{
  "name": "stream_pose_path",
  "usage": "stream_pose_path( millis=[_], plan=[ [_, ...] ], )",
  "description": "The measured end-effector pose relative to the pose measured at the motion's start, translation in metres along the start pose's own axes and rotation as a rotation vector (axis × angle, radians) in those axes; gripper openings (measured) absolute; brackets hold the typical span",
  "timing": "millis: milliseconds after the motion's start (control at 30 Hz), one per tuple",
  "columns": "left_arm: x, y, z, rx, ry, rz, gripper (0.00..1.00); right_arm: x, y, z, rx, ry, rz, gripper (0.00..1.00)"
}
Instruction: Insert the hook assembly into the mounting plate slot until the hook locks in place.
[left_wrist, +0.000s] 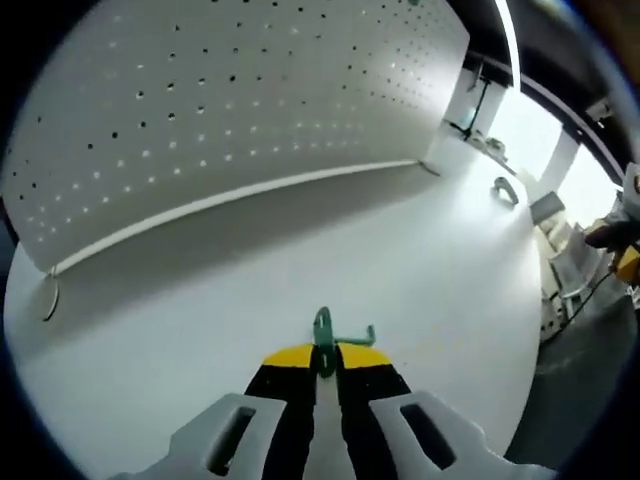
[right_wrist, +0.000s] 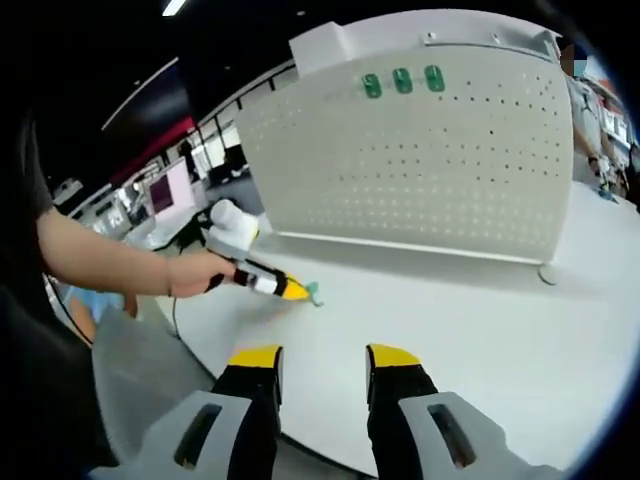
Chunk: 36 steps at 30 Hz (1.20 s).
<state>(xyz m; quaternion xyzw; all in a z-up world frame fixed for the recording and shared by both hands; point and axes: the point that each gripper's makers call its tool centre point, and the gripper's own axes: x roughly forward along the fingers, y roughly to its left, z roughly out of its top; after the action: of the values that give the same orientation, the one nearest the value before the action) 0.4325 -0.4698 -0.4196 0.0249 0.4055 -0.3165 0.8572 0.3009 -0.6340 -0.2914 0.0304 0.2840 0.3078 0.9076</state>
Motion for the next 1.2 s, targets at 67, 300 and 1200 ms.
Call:
stream_pose_path(
  millis=[67, 300, 1200],
  plan=[
    [0.0, 0.0, 0.0, 0.002, 0.001, -0.003, 0.07, 0.0, 0.0, 0.0, -0.004, 0.0, 0.001, 0.32],
    [-0.003, -0.006, 0.004, 0.024, -0.007, -0.017, 0.04, 0.002, 0.002, 0.002, -0.011, 0.0, 0.005, 0.32],
    [-0.043, -0.031, 0.024, 0.081, -0.058, -0.034, 0.03, 0.0, 0.021, 0.006, -0.036, -0.017, 0.05, 0.32]
  ],
)
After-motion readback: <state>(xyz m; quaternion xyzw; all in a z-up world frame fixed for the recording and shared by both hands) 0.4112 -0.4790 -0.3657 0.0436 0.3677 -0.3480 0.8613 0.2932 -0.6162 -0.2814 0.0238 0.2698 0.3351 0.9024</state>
